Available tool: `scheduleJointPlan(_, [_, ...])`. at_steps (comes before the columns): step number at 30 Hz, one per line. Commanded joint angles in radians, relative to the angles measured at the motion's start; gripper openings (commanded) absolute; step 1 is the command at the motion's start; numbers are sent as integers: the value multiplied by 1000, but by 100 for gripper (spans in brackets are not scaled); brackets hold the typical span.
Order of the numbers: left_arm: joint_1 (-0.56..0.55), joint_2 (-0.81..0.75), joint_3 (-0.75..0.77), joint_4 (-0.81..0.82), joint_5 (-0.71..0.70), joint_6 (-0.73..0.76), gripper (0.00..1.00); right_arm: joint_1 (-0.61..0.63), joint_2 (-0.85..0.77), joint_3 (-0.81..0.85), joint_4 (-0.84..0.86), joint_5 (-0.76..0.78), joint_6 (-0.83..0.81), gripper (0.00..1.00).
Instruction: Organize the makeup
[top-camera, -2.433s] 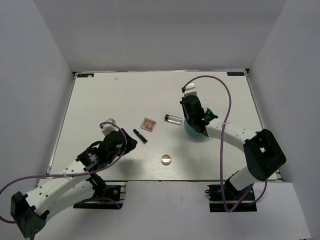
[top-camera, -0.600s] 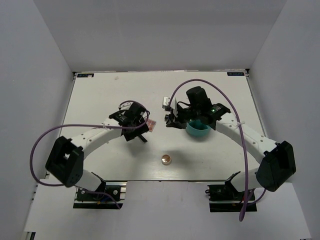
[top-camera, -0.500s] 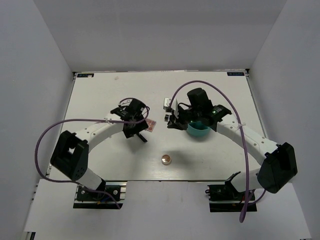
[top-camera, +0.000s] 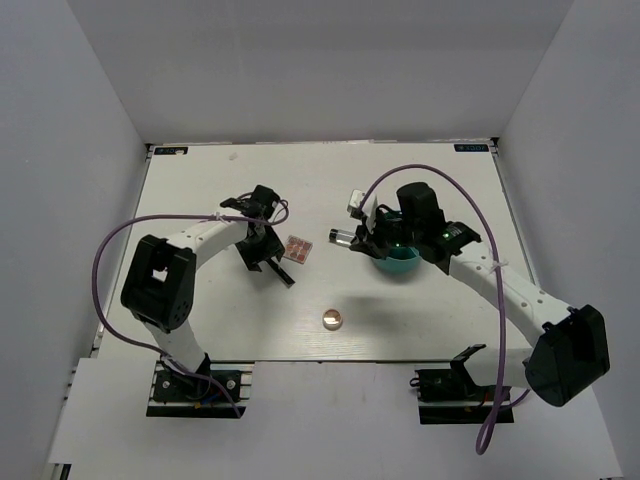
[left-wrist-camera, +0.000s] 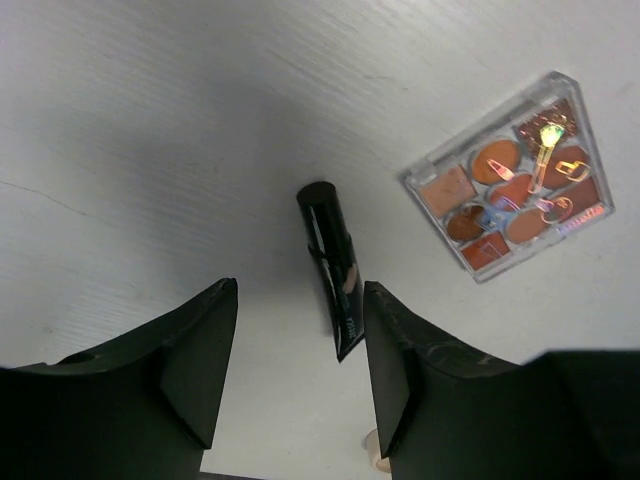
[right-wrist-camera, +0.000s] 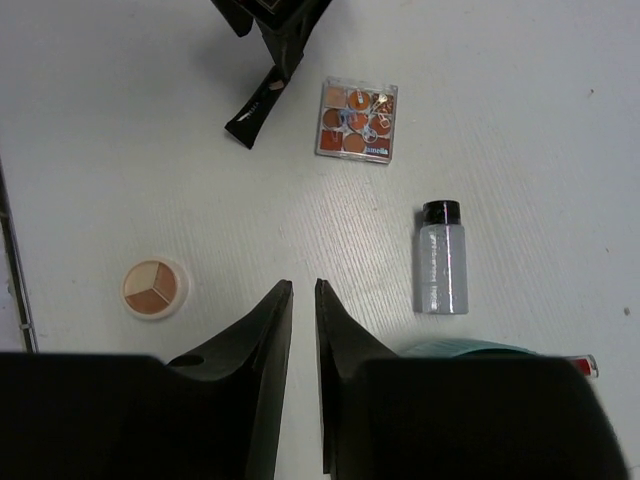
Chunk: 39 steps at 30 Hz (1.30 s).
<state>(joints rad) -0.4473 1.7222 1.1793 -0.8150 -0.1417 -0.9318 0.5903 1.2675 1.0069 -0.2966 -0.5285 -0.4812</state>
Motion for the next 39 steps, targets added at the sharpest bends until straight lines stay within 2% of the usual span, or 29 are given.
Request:
scheduleJointPlan(1, [44,1,25,-30,57,17,63,-21,-37,-24,65,-4,33,21])
scheduleJointPlan(7, [91,16,14,-4,132,40,63,-53,-59,-51,77,-25,49,21])
scheduleJointPlan(15, [125,109,78,10,241,85,62,-72,-68,-63,80,-41,59,21])
scheduleJointPlan(24, [134,172,112,-3,264,102,60,-86,-77,-79,80,-56,67,21])
scheduleJointPlan(32, [134,191,86,4,277,113,46,-95,-79,-76,80,-65,73,21])
scheduleJointPlan(34, [134,194,79,10,287,114,39,-96,-77,-73,80,-64,73,21])
scheduleJointPlan(35, [134,189,74,17,292,113,31,-98,-77,-70,77,-64,75,20])
scheduleJointPlan(39, [134,151,68,34,298,110,16,-104,-82,-59,65,-64,76,22])
